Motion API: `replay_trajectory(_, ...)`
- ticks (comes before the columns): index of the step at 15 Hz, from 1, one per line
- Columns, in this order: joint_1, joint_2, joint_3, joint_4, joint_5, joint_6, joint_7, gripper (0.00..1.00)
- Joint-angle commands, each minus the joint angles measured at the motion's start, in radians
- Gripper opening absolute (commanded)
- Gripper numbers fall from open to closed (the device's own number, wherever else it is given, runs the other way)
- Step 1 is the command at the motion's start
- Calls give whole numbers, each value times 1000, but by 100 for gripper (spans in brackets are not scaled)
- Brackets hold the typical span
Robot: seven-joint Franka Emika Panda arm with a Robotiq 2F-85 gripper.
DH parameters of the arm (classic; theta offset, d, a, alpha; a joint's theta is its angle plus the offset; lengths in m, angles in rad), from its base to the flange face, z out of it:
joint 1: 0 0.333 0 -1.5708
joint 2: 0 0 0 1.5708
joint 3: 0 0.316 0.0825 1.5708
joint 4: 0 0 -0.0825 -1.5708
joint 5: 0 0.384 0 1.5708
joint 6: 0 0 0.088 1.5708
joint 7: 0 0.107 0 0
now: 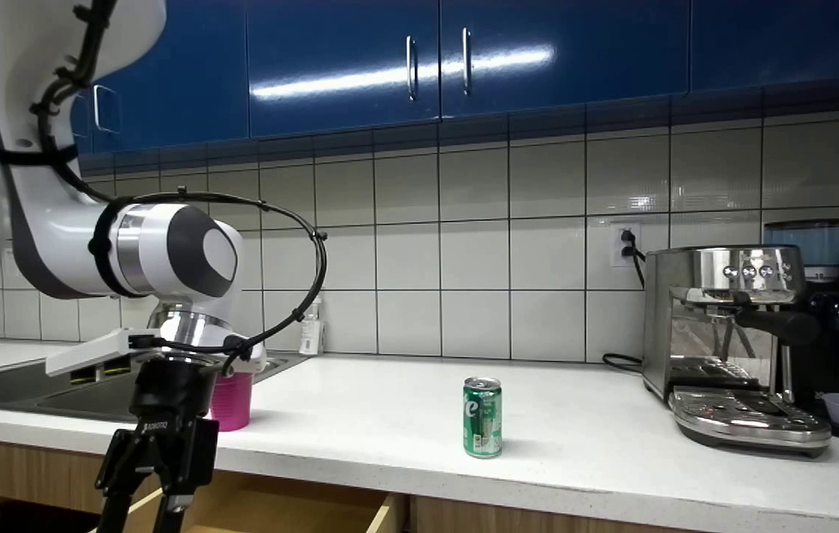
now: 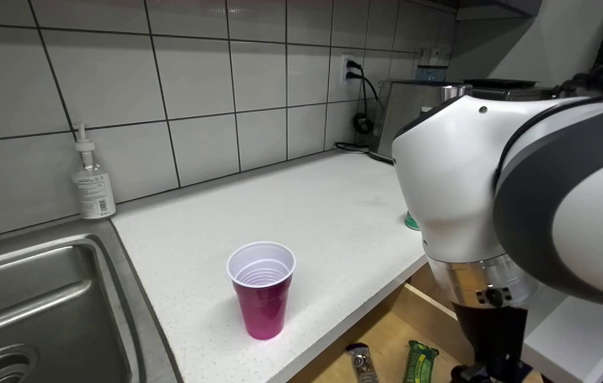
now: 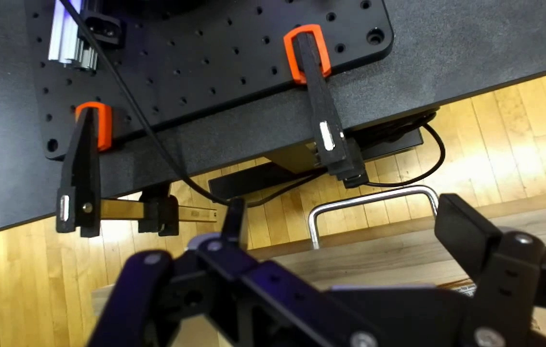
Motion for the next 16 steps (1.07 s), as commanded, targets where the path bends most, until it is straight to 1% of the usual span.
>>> replay_trajectory(1,-31,-54,25,-29,-7,-13,-5,100)
replay_trajectory(6,-40,-59,21,-46,-8,-10,6,100)
replay_trajectory(11,-58,-34,15,-60,6,-3,-34,100)
replay_trajectory(16,-87,0,-2,-63,-15,1,-84,100)
